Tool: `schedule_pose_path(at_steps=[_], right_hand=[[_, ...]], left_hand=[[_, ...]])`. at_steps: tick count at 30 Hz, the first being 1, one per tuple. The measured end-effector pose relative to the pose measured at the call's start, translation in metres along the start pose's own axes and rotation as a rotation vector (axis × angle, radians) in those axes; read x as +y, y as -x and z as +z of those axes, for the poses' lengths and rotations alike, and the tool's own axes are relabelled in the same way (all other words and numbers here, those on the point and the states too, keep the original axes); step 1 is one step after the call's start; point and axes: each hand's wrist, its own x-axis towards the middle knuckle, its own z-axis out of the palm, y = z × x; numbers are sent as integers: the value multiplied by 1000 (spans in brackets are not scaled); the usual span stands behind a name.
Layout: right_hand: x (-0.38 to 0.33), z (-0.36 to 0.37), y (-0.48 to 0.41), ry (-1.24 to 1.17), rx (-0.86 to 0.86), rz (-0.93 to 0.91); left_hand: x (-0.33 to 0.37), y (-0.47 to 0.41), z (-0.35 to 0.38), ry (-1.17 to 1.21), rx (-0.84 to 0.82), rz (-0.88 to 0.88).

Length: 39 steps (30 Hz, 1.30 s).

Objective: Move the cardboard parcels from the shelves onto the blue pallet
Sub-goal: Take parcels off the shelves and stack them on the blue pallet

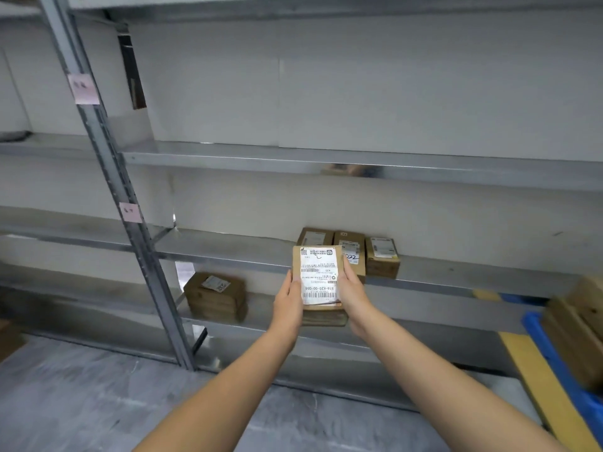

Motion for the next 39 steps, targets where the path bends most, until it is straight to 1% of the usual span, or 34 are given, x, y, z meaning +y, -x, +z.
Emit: schedule_pose_path(at_steps=[8, 14, 23, 26, 33, 36, 39], right_hand=[[23, -14, 82, -5, 165, 11], [35, -75, 140, 66, 337, 16], [36, -222, 212, 100, 599, -6], [39, -280, 231, 73, 636, -8], [57, -424, 272, 93, 709, 15], [67, -479, 281, 91, 684, 15], [73, -520, 282, 79, 658, 13]], left_hand=[[-24, 58, -2, 23, -122, -38], [-39, 106, 53, 17, -302, -33], [-36, 189, 185, 19, -568, -17], [-42, 215, 238, 3, -627, -2], [-68, 282, 367, 26, -688, -77], [-81, 302, 414, 29, -681, -96], [-91, 312, 453, 33, -662, -135]])
